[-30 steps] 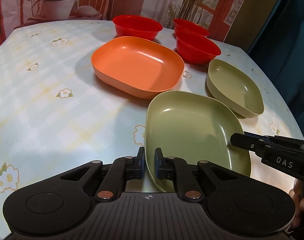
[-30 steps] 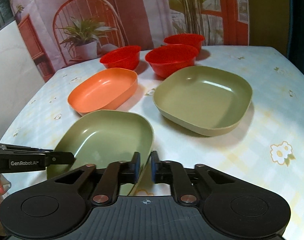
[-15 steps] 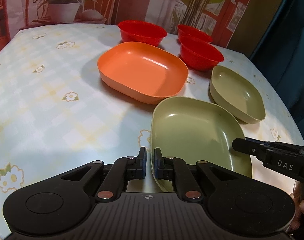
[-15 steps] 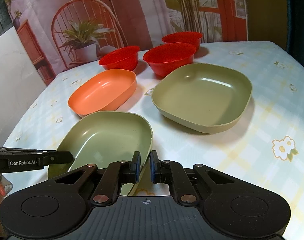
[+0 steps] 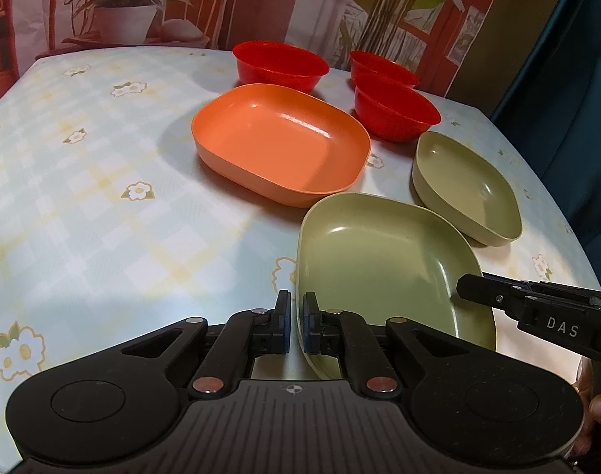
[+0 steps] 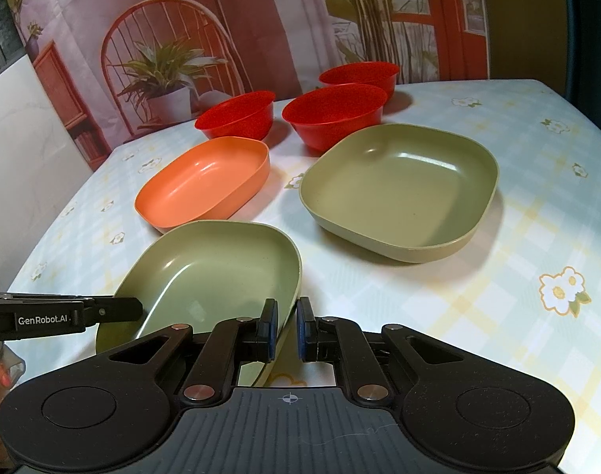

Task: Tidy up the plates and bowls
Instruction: 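Lift the green plate with both grippers and carry it over the orange plate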

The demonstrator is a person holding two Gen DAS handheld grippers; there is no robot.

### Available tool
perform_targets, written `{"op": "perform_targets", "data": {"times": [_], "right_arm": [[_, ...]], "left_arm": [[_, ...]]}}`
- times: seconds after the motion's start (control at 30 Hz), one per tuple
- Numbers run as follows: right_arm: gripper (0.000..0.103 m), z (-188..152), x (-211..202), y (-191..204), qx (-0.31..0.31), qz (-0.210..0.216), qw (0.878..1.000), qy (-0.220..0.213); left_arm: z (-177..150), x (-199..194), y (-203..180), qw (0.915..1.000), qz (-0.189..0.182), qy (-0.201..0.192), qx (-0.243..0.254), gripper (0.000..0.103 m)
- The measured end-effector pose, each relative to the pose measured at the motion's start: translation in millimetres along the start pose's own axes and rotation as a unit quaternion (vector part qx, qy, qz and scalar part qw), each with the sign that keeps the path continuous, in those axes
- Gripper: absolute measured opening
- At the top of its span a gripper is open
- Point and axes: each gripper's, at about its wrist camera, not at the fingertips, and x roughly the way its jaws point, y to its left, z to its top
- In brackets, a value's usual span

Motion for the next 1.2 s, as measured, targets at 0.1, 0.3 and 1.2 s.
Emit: {"op": "perform_targets", "data": {"times": [0.1, 0.3, 1.2], "right_arm": [[0.009, 0.1, -0.1, 0.4, -0.002, 0.000, 1.000, 0.000], [0.009, 4.7, -6.9, 5.3, -0.014, 0.002, 1.000, -0.013], [0.010, 96.0, 44.0, 22.5, 0.061, 0.069, 0.996, -0.019]], "left_arm": [[0.7, -2.9, -3.5, 0.9999, 0.005, -0.008, 0.009, 0.006], [4.3, -6.8, -8.1, 0.9995, 0.008, -0.016, 0.027, 0.006], [129.1, 13.3, 34.2, 0.9947, 0.043, -0.069, 0.062, 0.007]]}}
